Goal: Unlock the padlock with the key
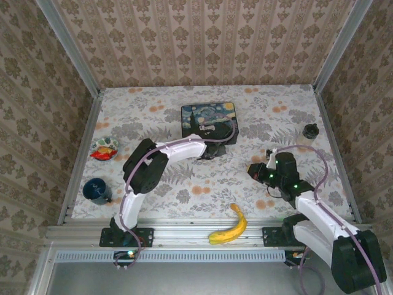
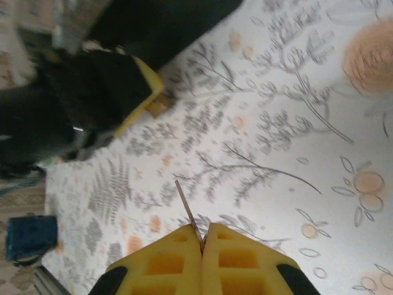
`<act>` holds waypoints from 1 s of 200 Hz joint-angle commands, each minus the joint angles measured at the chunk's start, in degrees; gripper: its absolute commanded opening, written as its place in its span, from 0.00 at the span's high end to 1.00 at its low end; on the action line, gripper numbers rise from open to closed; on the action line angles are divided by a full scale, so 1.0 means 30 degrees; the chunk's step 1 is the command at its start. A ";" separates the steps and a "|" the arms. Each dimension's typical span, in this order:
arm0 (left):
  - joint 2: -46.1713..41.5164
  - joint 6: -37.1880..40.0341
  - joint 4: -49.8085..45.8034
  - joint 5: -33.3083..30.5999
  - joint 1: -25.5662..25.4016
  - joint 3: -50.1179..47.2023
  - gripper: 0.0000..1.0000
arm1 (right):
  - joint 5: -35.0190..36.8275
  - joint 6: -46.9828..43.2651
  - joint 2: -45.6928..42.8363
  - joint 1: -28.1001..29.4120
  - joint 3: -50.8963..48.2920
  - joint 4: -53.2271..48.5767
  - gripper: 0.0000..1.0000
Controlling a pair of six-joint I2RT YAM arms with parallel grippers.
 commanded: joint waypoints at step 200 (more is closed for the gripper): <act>-0.1013 -0.7277 0.4069 0.8523 0.0079 -0.0550 1.00 | 0.3163 -0.4043 0.6088 0.2736 -0.0198 0.8487 1.00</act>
